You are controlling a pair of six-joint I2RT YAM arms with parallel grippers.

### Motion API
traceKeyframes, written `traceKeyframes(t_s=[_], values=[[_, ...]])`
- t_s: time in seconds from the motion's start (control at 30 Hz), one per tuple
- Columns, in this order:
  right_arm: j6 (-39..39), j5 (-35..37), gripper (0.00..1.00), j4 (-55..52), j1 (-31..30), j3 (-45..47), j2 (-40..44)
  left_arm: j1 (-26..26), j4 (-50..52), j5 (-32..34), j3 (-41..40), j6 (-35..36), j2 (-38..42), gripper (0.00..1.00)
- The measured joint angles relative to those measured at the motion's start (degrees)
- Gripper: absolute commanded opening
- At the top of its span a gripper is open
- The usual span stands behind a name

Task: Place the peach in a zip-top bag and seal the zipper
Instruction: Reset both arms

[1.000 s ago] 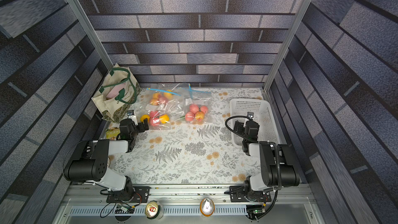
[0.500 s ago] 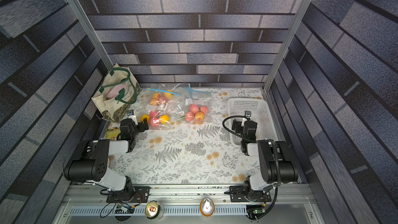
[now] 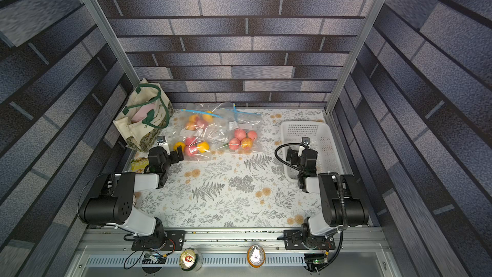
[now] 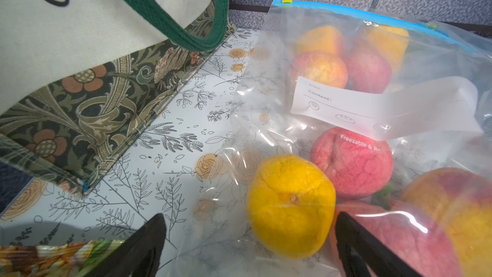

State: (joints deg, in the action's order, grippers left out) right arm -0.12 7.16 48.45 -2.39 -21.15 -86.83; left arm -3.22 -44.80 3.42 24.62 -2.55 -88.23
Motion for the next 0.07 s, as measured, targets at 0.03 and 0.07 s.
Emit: traceKeyframes(t_s=[0.03,0.07], values=[[0.00,0.00,1.00,0.02,0.00,0.00,0.00,0.02,0.00,-0.02,0.00,0.00,0.00,1.00],[-0.02,0.00,1.00,0.02,0.00,0.00,0.00,0.00,0.00,-0.02,0.00,0.00,0.00,1.00]])
